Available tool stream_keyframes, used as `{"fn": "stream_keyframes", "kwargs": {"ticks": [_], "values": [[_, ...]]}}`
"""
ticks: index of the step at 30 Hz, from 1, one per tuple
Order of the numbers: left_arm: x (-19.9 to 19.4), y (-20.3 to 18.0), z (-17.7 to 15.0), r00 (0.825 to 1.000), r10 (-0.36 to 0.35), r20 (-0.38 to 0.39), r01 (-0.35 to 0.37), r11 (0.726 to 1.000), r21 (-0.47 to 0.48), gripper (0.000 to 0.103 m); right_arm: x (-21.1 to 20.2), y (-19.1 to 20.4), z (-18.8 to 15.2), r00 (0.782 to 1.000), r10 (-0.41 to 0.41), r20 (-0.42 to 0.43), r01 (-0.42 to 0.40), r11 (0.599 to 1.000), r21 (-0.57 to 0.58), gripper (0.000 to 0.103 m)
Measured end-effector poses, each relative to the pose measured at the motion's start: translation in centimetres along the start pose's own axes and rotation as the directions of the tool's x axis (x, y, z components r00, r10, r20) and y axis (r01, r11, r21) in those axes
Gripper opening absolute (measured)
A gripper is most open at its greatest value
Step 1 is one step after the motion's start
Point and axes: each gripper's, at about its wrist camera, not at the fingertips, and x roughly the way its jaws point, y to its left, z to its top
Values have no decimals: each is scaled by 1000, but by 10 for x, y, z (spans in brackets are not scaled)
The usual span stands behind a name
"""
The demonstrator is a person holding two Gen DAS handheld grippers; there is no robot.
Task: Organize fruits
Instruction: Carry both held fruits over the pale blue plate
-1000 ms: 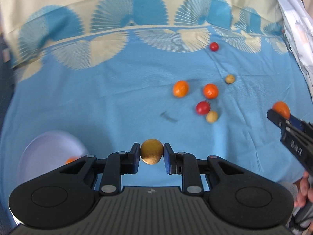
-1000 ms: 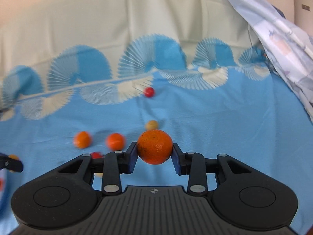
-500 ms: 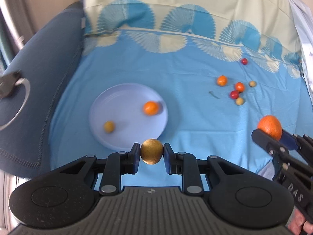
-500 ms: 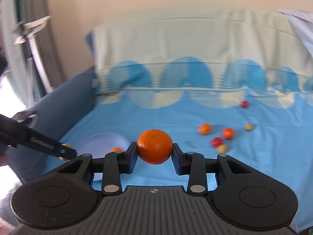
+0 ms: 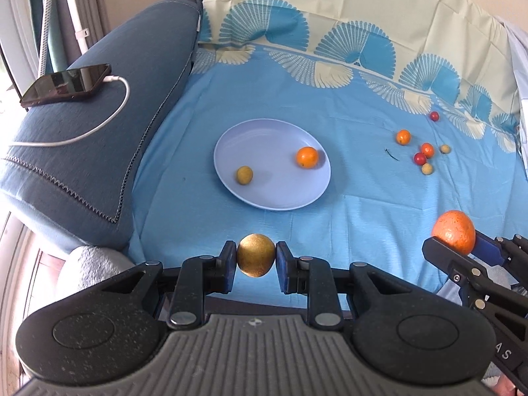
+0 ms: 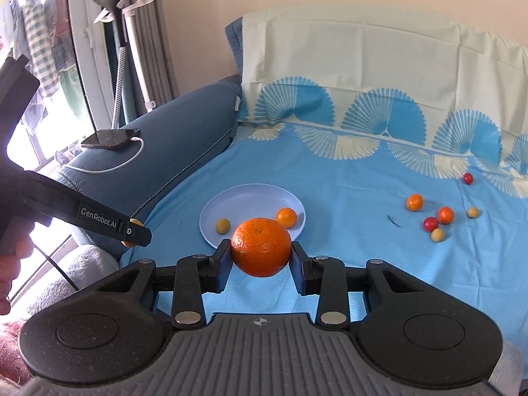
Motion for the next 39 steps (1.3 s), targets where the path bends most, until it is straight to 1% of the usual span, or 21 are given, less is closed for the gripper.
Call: {"fn": "stream_keyframes", "kwargs": {"ticks": [7,24,34,39], "values": [[-1,5,0,1000,-9,12,9,1000,-24,28,-3,3,1,1000,-13,0,13,1000,-19,38],[16,9,9,1000,-11,-3,11,999,-45,28,10,2,2,999,-22,-38,21,1000,-17,38],[28,13,23,1000,-7,-7,6,998,-59,28,23,-2,6,998,-25,-60,25,1000,-4,38],[35,15,36,1000,-3,-2,3,998,-69,28,34,-4,9,998,-21,-66,20,1000,-3,38]]}}
